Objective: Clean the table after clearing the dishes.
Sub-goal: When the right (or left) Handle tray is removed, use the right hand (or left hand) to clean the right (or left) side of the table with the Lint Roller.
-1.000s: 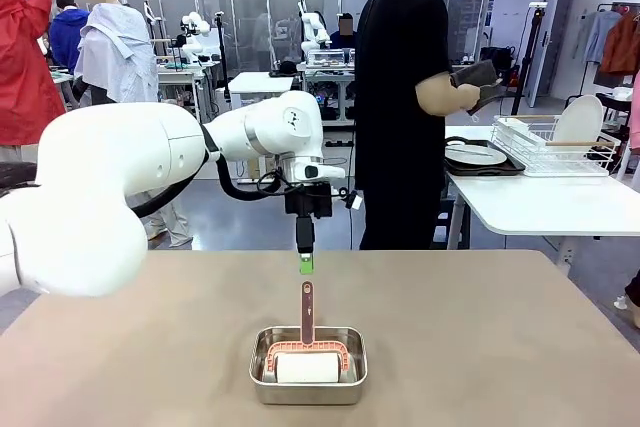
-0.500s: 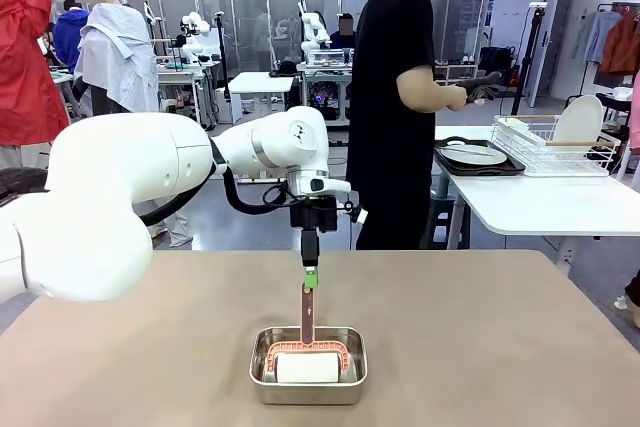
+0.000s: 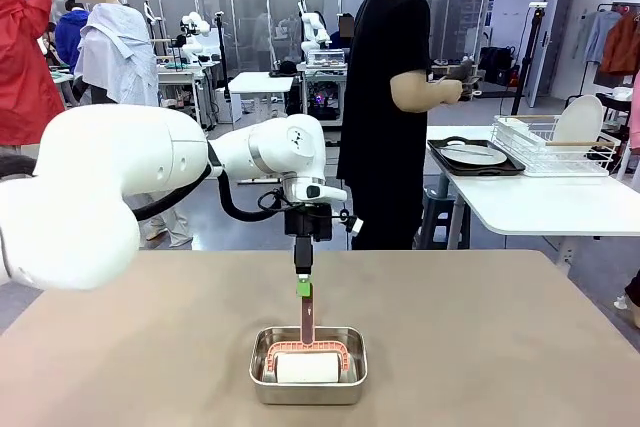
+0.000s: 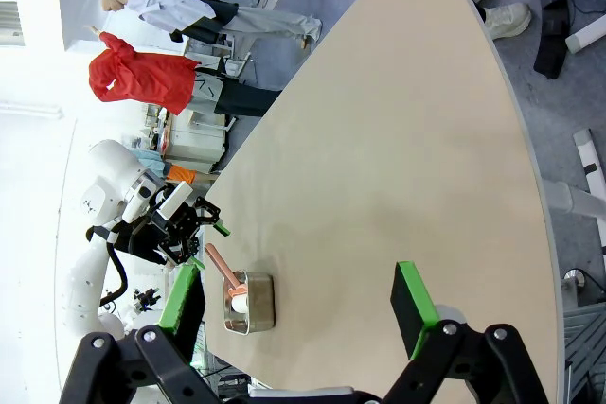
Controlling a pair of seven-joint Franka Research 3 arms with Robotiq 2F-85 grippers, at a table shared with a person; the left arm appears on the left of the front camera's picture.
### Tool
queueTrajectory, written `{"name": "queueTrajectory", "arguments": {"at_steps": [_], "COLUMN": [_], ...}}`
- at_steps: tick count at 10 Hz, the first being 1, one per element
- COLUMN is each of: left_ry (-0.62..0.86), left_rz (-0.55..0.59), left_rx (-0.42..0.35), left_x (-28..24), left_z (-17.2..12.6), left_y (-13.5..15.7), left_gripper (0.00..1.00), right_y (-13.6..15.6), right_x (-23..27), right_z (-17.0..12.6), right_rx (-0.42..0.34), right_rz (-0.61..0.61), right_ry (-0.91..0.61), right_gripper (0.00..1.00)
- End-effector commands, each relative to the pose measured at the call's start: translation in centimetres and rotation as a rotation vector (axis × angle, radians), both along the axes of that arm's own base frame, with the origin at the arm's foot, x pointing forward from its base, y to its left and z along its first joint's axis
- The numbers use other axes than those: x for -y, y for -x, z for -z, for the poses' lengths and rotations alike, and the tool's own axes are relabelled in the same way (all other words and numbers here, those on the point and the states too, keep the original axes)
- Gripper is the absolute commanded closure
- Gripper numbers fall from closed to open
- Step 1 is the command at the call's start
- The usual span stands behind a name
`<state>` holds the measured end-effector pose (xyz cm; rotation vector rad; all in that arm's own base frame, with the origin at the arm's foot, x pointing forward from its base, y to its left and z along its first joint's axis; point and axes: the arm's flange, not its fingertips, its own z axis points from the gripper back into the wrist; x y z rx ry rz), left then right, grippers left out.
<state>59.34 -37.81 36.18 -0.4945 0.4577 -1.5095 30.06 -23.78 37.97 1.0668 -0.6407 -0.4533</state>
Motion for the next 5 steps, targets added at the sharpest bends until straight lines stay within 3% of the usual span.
{"name": "queueTrajectory", "arguments": {"at_steps": [1,5], "left_ry": [0.028,0.047], "left_rz": [-0.015,-0.023], "left_rx": [-0.024,-0.028], "left_x": [-1.38,-0.57], "left_z": [0.22,1.07], "left_y": [3.25,3.89], "left_gripper": [0.00,0.00], "right_y": [-0.04,-0.04], "right_x": [-0.08,-0.08], "right_z": [-0.16,-0.16], "right_rx": [0.012,0.012], "right_rz": [0.005,0.005], "right_ry": [-0.010,-0.010], "right_gripper": [0.00,0.00]}}
